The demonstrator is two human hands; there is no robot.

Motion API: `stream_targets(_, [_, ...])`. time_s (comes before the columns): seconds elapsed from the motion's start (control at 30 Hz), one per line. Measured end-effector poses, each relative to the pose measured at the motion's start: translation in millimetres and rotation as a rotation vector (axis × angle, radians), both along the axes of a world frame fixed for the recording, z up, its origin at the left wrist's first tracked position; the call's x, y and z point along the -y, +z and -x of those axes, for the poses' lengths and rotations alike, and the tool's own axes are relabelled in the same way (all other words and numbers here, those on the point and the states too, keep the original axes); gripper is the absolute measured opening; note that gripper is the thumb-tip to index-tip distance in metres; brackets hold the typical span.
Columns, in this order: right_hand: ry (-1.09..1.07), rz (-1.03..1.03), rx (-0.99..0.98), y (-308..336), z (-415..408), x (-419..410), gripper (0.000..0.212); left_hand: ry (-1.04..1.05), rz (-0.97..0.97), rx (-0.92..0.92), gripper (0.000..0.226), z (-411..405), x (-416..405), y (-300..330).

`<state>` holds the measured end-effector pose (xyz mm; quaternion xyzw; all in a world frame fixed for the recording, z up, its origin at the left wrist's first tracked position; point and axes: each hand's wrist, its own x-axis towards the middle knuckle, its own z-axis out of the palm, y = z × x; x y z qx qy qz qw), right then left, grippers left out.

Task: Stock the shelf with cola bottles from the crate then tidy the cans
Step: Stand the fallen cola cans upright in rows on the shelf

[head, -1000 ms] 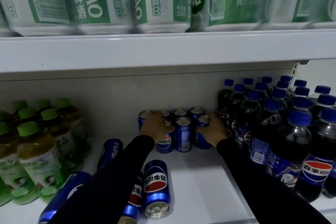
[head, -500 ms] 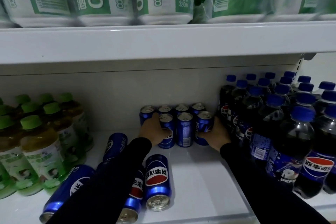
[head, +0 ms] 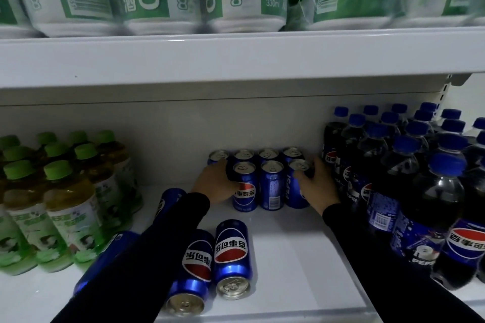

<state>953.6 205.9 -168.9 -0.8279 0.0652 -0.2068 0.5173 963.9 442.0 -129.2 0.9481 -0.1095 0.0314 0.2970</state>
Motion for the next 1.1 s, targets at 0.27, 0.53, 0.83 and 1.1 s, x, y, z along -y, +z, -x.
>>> stream_targets(0.27, [0.162, 0.620, -0.010, 36, -31, -22, 0.055, 0.383, -0.513, -0.339, 0.096, 5, -71, -4])
stream_targets(0.53, [0.291, 1.240, -0.179, 37, -47, -28, 0.047, 0.342, -0.700, -0.373, 0.100, 15, -74, -12])
stream_targets(0.83, [0.339, 1.320, -0.153, 29, -58, -23, 0.044, 0.233, -0.415, -0.137, 0.064, -6, -57, 24])
stream_targets(1.1, [0.332, 1.268, -0.171, 26, -60, -23, 0.041, 0.129, -0.114, -0.075, 0.074, -16, -24, 8])
